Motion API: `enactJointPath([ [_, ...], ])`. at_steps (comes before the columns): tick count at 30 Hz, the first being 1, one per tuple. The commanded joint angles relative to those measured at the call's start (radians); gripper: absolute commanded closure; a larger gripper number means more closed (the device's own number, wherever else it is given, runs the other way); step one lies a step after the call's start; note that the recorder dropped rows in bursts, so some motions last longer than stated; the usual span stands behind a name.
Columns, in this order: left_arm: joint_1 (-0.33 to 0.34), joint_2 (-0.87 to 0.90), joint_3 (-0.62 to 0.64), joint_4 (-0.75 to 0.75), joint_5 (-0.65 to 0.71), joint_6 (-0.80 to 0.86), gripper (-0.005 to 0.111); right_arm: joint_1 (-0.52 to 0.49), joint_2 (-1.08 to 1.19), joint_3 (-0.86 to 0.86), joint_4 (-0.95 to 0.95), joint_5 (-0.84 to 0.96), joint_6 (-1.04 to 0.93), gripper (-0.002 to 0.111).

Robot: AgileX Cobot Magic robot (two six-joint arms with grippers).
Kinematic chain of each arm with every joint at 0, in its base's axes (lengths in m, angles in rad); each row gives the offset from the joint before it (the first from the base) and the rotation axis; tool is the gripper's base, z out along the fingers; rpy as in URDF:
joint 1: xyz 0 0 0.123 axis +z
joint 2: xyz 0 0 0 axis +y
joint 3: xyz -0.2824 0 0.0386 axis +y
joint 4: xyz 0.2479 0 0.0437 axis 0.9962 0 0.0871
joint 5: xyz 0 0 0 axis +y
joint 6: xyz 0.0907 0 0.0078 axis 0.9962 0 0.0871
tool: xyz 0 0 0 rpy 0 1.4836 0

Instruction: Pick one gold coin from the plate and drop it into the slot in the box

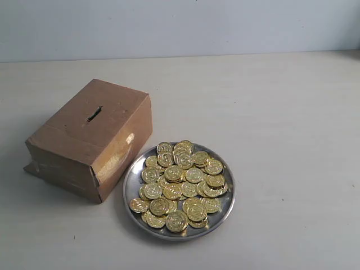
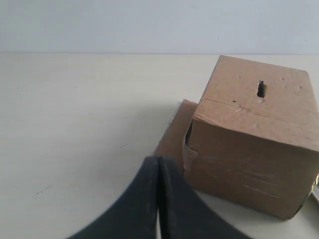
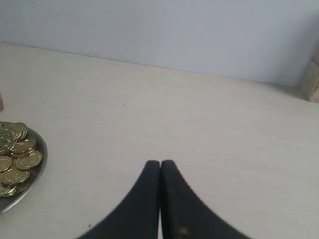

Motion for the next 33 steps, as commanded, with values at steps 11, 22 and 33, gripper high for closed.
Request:
enactJointPath([
  [11, 0.003, -0.005, 0.000, -0.001, -0.009, 0.004, 0.107, -0.004, -0.005, 0.005, -0.009, 0.001, -0.001, 0.108],
  [22, 0.003, -0.005, 0.000, -0.001, -0.011, 0.006, 0.107, -0.004, -0.005, 0.005, -0.013, -0.032, -0.004, 0.108],
  [33, 0.003, -0.005, 0.000, -0.001, -0.011, 0.006, 0.107, -0.004, -0.005, 0.005, -0.023, -0.158, 0.071, 0.108],
])
